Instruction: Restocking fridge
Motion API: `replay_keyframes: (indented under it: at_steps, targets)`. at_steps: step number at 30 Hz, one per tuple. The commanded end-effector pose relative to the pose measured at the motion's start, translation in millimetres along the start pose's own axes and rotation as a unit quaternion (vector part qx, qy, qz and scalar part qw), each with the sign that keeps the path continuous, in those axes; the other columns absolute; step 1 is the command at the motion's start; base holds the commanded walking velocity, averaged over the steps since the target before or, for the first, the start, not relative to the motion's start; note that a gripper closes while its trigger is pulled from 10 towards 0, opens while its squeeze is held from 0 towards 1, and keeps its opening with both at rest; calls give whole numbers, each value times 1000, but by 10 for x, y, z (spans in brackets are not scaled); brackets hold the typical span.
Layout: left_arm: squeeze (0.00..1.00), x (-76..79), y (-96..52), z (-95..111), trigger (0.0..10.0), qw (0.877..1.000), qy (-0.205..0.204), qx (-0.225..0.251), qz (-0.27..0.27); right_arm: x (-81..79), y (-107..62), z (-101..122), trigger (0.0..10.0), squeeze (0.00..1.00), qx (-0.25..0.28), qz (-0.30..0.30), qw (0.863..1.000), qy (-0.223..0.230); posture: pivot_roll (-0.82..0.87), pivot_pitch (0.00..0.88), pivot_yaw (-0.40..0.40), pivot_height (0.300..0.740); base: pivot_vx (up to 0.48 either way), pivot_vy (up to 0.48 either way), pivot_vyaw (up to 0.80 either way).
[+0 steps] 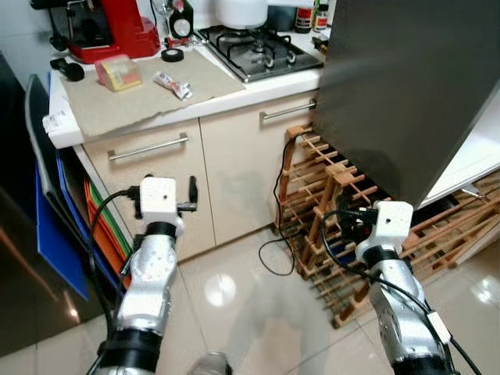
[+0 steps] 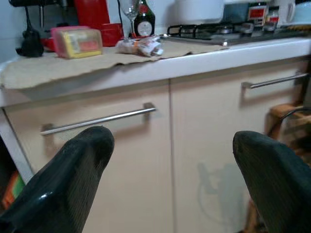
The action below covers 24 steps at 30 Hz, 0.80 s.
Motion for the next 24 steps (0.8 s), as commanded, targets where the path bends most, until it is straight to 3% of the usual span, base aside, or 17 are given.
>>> replay_keyframes:
  at_steps: [1,9,13,24]
  targets:
    - [0,-38,23,62,10000,1000,-1,9,13,6,19,20,10000,275,1,1,1000,-1,75,0,-18,740,0,-442,456]
    - [0,-85,29,14,10000,999,-6,-4,33,34,55,55,10000,302,5,4,1000,-8,75,0,-22,740,0,-424,454]
    - [0,-95,62,38,10000,999,0,-3,34,4,75,47,10000,333,2,7,1000,-11,76,0,-11,740,293,-378,456]
    - [0,-49,122,118,10000,999,30,6,27,-144,90,32,10000,318,-4,31,999,-22,80,0,-3,740,29,0,459]
Point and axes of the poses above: a point about 5 cm out from each wrist's last joint towards the gripper, its own y axis pointing out of the wrist towards the gripper, its own z axis along the axis of the wrist's last joint, x = y × z, the point moved 4 cm from there along y, pointing out of the wrist towards the gripper, and after that the axes turned 12 degrees about -y, right-handed, at the moved point
